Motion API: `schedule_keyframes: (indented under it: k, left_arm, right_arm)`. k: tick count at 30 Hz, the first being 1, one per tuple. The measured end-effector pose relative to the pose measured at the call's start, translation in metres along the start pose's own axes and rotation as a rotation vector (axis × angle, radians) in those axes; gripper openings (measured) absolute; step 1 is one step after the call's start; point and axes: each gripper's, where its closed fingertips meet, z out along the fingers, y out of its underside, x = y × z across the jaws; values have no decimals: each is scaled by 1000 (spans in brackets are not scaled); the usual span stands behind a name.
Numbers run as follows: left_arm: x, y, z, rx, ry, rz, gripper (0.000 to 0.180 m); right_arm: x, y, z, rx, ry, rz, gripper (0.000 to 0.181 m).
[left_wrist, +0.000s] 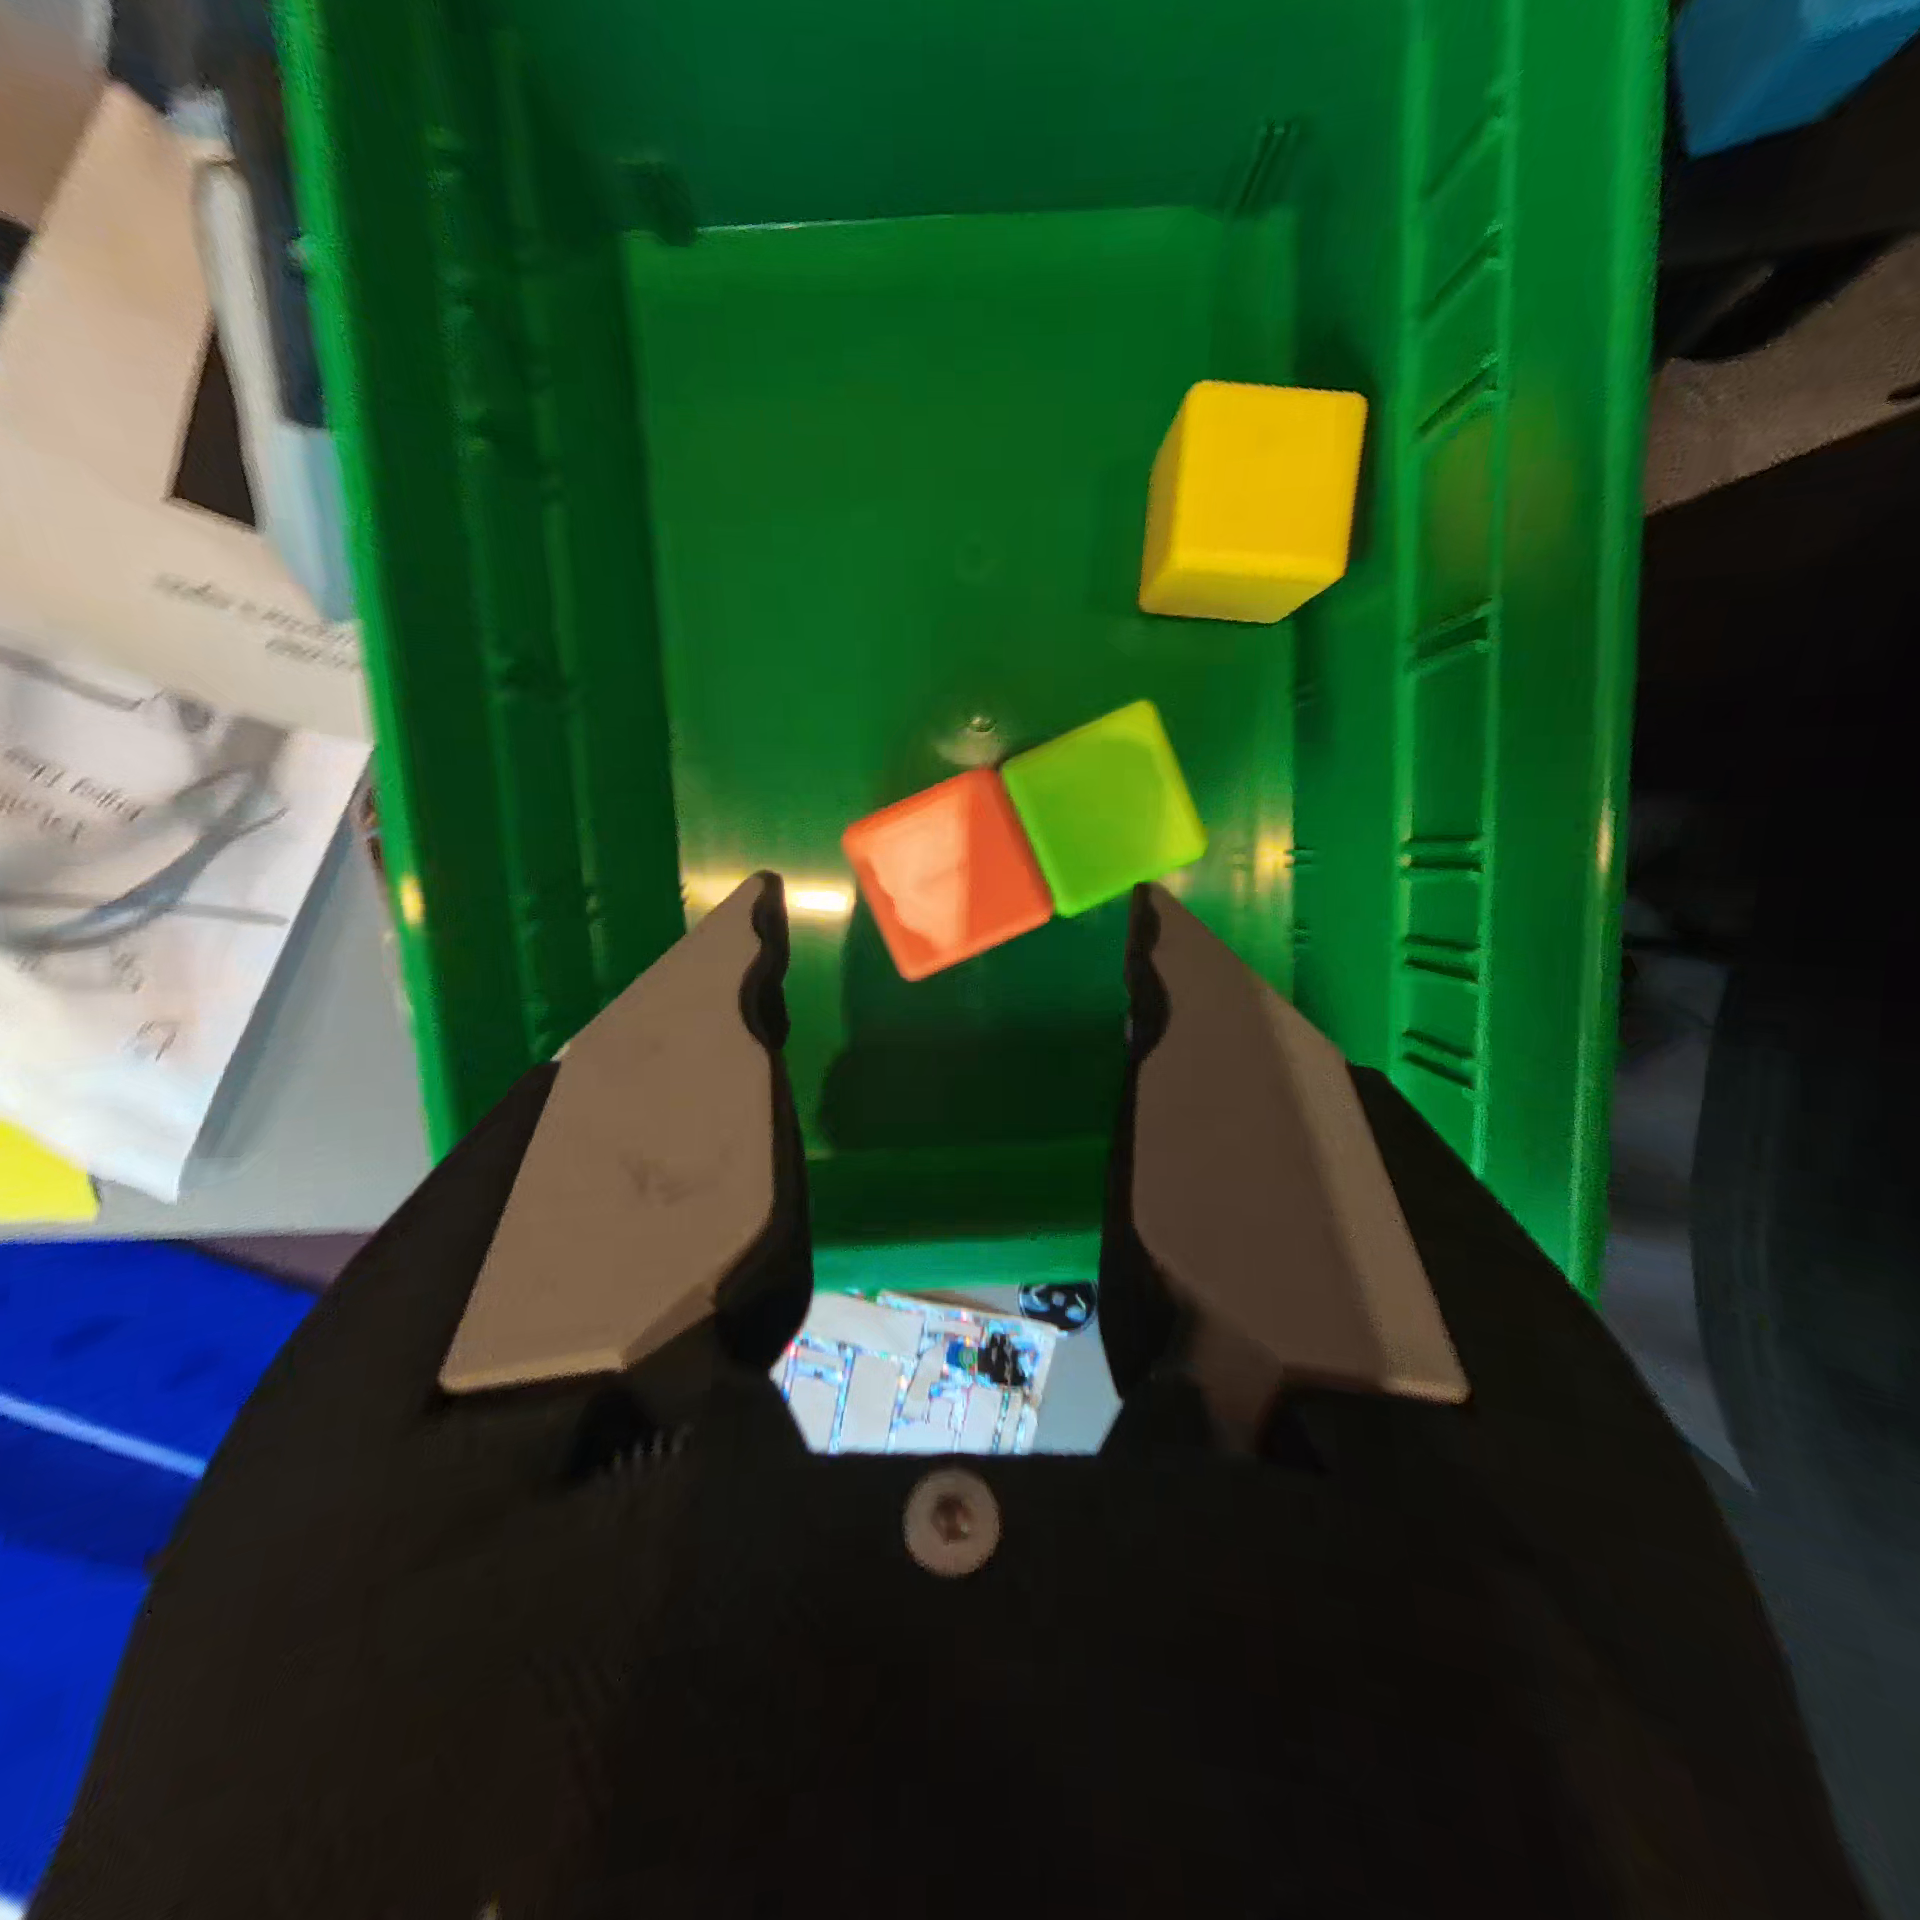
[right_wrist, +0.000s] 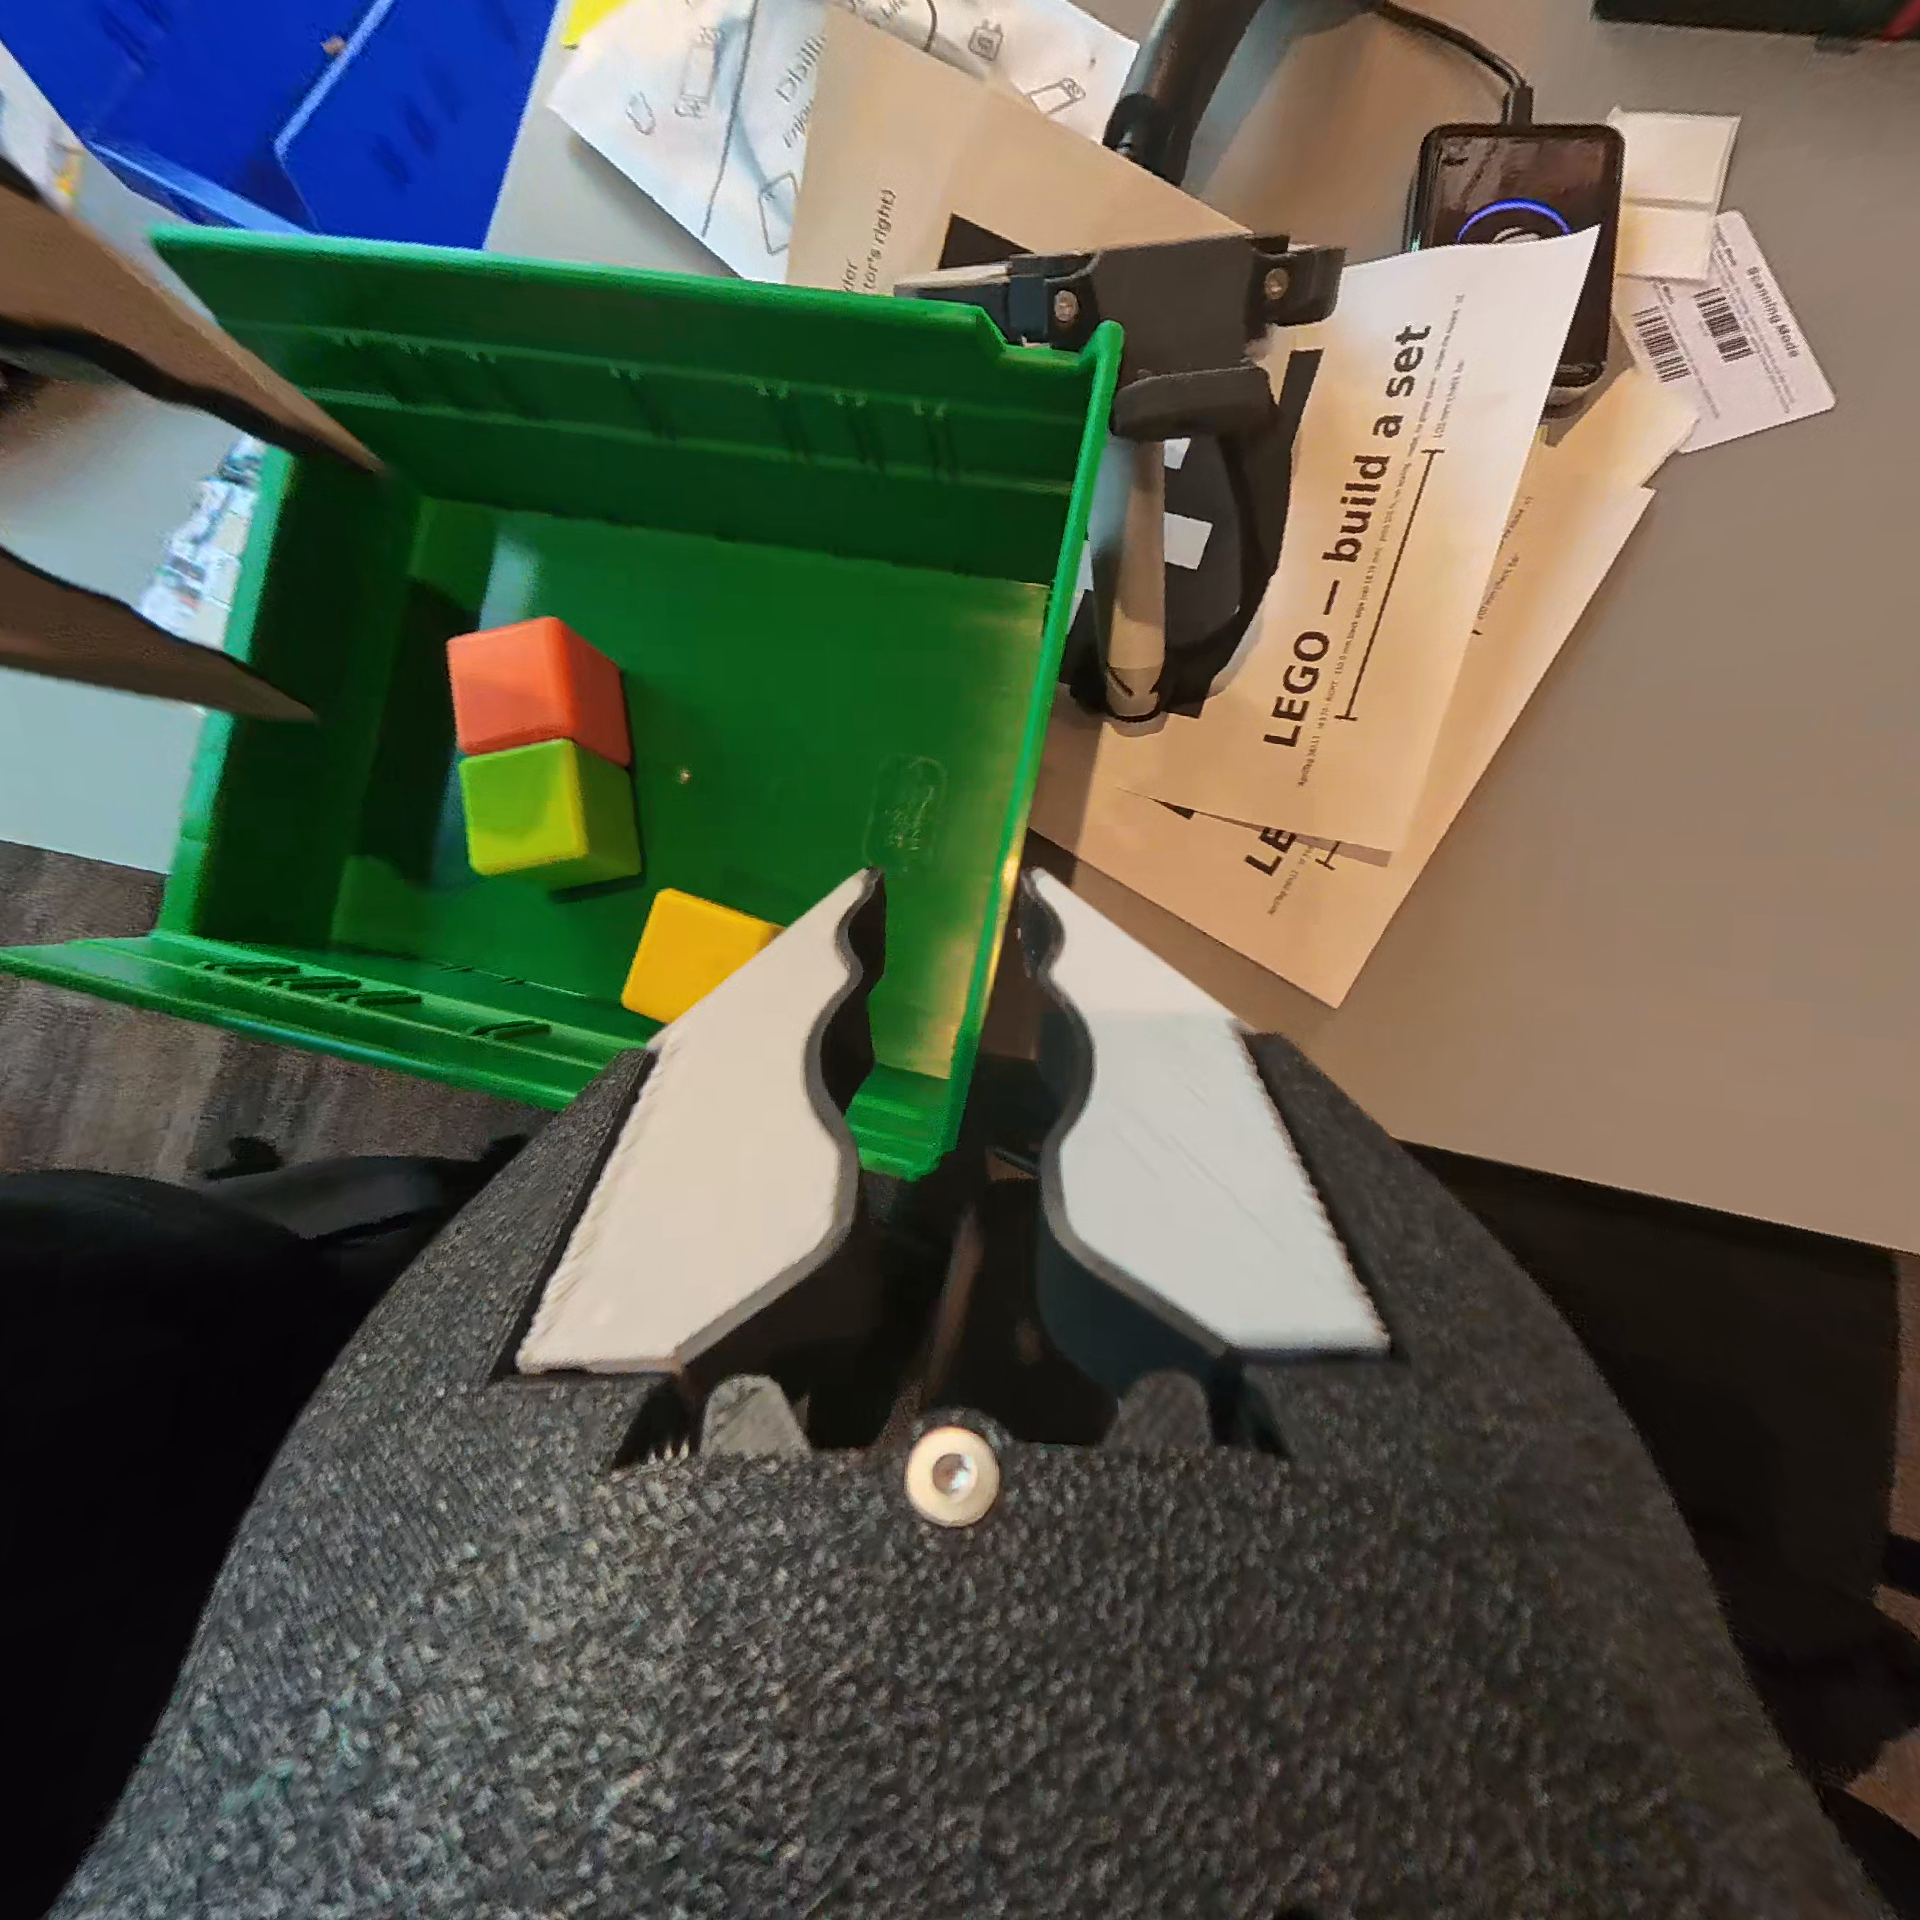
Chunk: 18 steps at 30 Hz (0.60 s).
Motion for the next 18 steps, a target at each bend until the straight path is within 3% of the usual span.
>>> schedule_keyframes:
  k: [2,10,15,18]
  left_arm:
    - [6,1,20,-53,30,40,69]
    - [23,8,29,-151,170,465,59]
    - [24,11,53,-283,220,648,66]
    - [19,29,72,-390,200,724,61]
  right_arm:
    - [-8,-3,-4,15,-30,3,26]
    - [-32,-10,-11,3,-182,-117,33]
    - [-27,-15,-12,19,-240,-98,33]
    - [-20,-19,-15,37,-241,-79,34]
